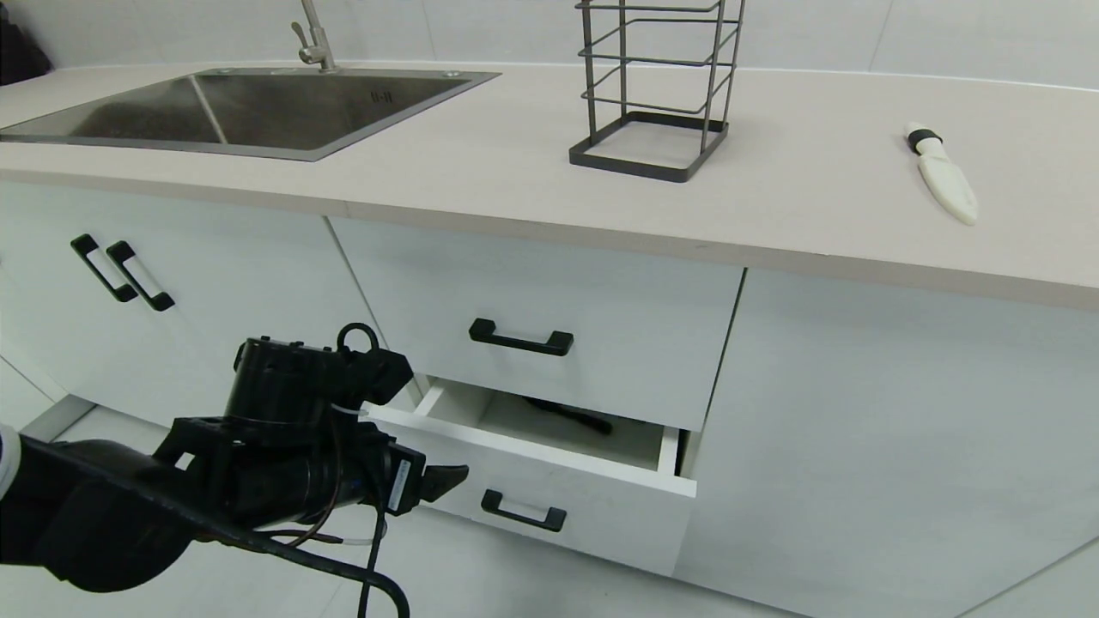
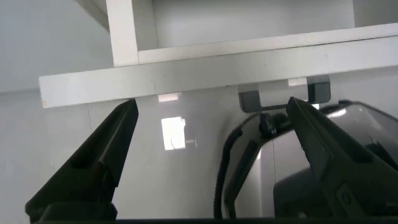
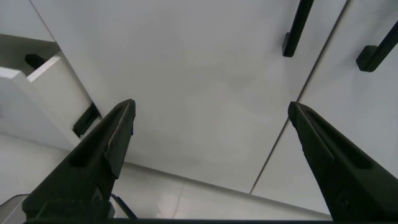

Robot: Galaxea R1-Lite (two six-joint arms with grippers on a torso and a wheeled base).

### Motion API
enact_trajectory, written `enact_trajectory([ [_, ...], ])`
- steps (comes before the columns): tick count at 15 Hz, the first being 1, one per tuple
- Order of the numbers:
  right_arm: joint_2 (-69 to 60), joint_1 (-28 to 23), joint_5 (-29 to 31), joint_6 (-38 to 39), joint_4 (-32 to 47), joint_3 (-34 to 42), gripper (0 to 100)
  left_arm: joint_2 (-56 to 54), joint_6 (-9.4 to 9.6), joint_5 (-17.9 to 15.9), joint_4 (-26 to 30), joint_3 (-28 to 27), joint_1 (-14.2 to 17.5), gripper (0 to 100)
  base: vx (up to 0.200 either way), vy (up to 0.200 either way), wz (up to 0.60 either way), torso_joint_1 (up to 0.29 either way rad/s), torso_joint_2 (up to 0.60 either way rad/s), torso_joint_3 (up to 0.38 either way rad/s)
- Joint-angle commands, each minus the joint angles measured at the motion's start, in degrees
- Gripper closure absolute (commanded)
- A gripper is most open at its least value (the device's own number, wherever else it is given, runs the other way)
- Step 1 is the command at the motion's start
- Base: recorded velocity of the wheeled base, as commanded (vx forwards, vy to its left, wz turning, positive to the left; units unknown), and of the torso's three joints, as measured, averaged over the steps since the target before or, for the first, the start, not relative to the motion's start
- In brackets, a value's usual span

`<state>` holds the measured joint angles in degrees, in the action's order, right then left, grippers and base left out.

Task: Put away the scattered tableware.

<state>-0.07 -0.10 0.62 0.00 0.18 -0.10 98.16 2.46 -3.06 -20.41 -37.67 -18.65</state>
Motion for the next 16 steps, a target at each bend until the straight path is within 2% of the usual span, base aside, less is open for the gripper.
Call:
enact_trajectory([
  [1,0.07,0.01,-0.01,0.0,-0.01,0.01,0,1.25,0.0,-0.02,0.02,-1.53,0.02,0,0.0,0.0,0.0,0.0,0.0,0.0],
  [16,0.07,0.01,-0.01,0.0,-0.01,0.01,0,7.93,-0.18,-0.02,0.02,-11.11,0.55,0,0.0,0.0,0.0,0.0,0.0,0.0],
])
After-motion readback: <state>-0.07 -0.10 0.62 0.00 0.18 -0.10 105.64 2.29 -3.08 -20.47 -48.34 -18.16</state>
